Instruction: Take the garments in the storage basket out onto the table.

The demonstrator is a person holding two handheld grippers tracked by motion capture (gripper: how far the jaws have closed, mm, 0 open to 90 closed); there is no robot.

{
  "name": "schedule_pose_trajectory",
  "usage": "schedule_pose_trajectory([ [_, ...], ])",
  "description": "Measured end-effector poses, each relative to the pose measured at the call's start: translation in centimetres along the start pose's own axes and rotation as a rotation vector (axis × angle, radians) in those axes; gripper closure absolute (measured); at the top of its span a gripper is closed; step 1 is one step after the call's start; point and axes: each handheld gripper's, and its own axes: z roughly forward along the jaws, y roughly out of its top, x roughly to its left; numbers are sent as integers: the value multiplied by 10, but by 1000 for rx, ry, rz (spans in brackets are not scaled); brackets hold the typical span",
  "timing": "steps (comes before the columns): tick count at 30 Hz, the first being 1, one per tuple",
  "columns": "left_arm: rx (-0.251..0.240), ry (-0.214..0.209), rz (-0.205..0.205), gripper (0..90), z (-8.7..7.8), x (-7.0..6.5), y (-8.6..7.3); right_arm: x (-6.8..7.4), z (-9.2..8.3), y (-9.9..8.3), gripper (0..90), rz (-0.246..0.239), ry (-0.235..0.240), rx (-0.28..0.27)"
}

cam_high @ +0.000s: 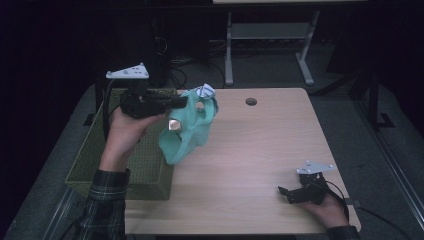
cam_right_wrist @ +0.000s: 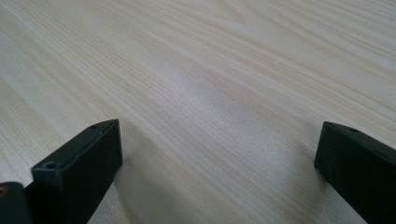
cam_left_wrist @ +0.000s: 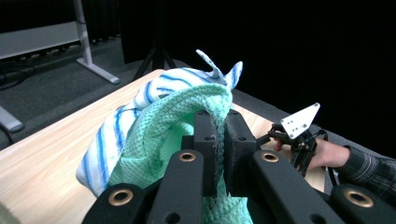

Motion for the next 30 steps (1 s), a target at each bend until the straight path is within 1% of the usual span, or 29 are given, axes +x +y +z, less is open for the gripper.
schedule_pose_trajectory([
  [1,0,0,0,852,0,0,0,0,0,0,6,0,0,0],
  [2,1,-4,7,851,6,-3,2,0,0,0,6,0,0,1],
  [3,1,-4,7,852,6,-3,2,0,0,0,6,0,0,1],
  [5,10,-11,14,851,14,-6,3,0,0,0,6,0,0,1],
  [6,14,-13,17,852,20,-9,3,0,0,0,6,1,0,1],
  [7,14,-13,17,852,20,-9,3,0,0,0,6,1,0,1],
  [8,19,-22,22,852,27,-12,2,0,0,0,6,2,0,1],
  [9,19,-22,22,851,27,-12,2,0,0,0,6,2,0,1],
  [10,25,-31,30,852,35,-15,1,0,0,0,6,0,1,1],
  [11,25,-31,30,851,35,-15,1,0,0,0,6,0,1,1],
  [16,36,-61,28,852,55,-21,-5,0,0,0,6,-3,4,-2],
  [17,36,-61,28,851,55,-21,-5,0,0,0,6,-3,4,-1],
  [19,37,-67,28,851,61,-23,-7,0,0,0,6,-3,4,-1],
  [24,57,-68,34,852,75,-30,-11,0,0,0,6,-4,5,-1],
  [25,57,-68,34,852,75,-30,-11,0,0,0,6,-4,5,-1],
  [26,61,-72,32,852,80,-33,-13,0,0,0,6,-5,6,-1],
  [30,63,-74,37,852,86,-37,-15,0,0,0,6,-5,6,-2],
])
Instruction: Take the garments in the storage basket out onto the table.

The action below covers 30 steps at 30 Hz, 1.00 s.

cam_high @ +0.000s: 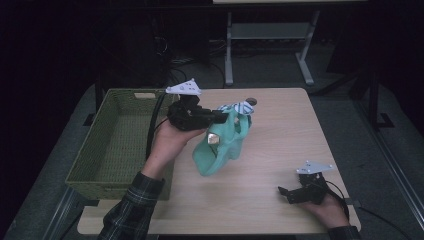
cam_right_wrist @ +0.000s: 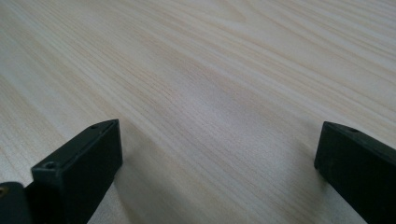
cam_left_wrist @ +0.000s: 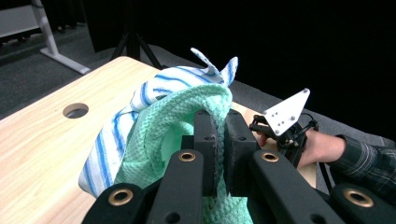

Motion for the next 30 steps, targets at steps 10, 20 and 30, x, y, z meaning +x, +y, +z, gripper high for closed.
schedule_pose_trajectory([
  [10,-5,-36,-39,851,27,0,-17,0,0,0,6,-4,0,-3],
  [20,26,-29,-62,850,54,1,-36,0,0,0,6,-1,1,-1],
  [30,67,-58,-118,849,83,4,-65,0,0,0,6,-1,1,-1],
])
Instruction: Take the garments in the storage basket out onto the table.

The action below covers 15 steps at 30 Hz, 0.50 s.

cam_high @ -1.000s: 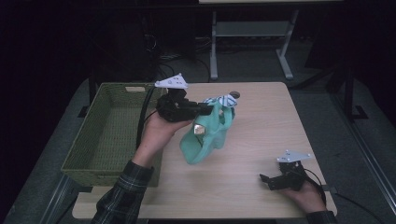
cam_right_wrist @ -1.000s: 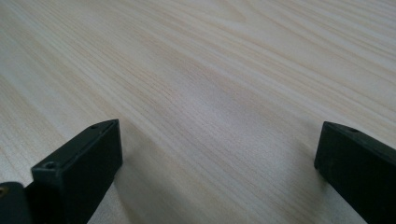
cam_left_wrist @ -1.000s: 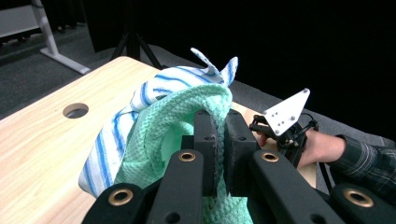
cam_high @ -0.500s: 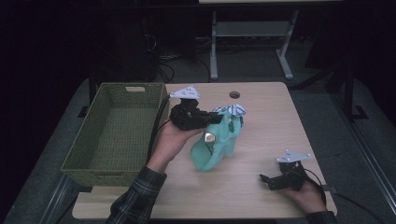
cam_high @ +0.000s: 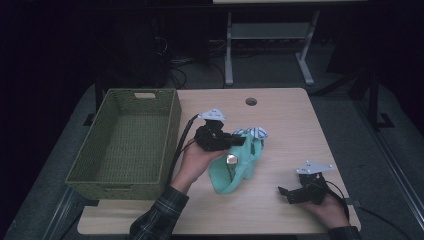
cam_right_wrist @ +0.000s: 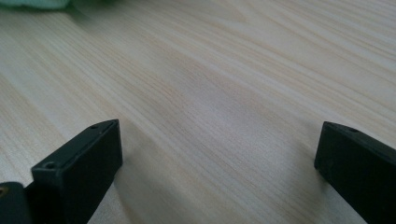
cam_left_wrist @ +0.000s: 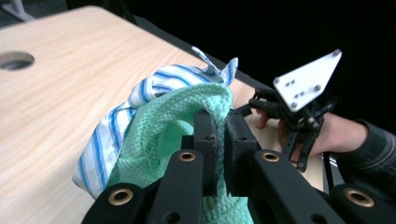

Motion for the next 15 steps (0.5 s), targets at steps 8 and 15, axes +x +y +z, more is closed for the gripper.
schedule_pose_trajectory([
  [8,59,27,-4,849,24,6,-17,0,0,0,6,-3,-1,0],
  [15,103,40,0,849,38,11,-32,0,0,0,6,-1,0,1],
])
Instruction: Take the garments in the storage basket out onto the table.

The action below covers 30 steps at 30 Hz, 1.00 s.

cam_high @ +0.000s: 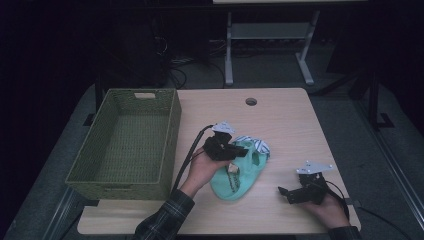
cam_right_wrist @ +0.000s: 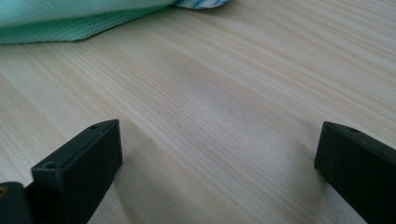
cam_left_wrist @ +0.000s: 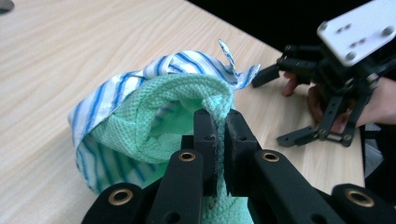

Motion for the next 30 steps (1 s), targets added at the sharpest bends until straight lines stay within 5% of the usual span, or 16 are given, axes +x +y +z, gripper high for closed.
schedule_pose_trajectory([
  [20,133,39,-10,842,43,17,-39,0,0,0,6,-1,0,1],
  [25,134,32,-15,832,46,19,-43,0,0,0,6,-1,0,0],
  [30,131,38,5,596,36,15,-37,0,0,0,6,-7,2,0],
])
